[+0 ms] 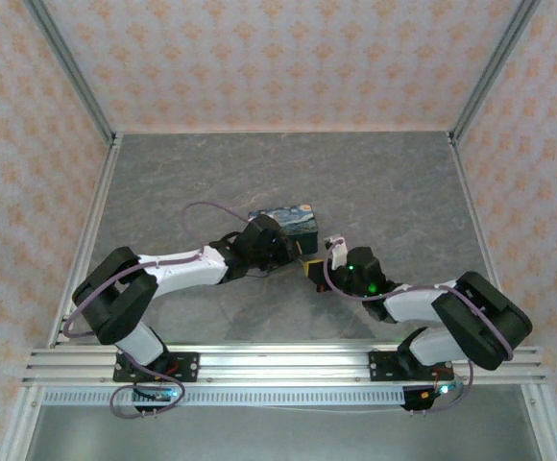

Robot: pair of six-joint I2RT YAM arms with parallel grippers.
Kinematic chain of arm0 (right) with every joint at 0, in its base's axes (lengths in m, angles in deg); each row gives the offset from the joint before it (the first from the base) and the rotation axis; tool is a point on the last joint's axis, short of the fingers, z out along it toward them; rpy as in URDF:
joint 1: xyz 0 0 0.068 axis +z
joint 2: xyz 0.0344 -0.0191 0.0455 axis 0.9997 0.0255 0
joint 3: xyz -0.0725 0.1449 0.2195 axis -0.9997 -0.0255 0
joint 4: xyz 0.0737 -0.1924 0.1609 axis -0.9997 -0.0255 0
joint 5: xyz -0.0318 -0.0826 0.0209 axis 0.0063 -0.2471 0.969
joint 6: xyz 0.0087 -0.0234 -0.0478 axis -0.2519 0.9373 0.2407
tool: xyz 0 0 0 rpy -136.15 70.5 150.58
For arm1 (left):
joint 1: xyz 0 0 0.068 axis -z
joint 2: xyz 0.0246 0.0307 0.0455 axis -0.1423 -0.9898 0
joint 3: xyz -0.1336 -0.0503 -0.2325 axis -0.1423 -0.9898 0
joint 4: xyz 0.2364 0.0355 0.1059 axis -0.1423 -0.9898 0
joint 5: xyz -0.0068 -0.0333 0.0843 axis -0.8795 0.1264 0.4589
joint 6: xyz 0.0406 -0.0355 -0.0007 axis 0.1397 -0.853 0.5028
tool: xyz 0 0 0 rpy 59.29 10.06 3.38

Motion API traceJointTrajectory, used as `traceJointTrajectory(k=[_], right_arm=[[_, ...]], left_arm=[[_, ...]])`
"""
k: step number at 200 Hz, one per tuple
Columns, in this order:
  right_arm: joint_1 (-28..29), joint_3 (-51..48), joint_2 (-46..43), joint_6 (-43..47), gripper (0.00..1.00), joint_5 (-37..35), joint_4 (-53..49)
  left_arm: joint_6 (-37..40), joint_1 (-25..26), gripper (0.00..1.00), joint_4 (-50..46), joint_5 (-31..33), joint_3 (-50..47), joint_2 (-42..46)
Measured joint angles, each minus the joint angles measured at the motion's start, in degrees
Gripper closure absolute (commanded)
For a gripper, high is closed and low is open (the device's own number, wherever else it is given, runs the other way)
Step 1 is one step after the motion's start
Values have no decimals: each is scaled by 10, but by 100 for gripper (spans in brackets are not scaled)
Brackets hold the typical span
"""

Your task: Unlock the padlock with the key

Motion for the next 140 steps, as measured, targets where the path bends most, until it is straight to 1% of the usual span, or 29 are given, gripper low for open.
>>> traceJointTrajectory(k=[65,140], right_arm=[[-4,3,3,-9,100,1,24],[-4,11,15,-13,100,5,28]], left_arm=[[0,0,75,-1,-1,0,0],[0,0,76,-1,-2,0,0]])
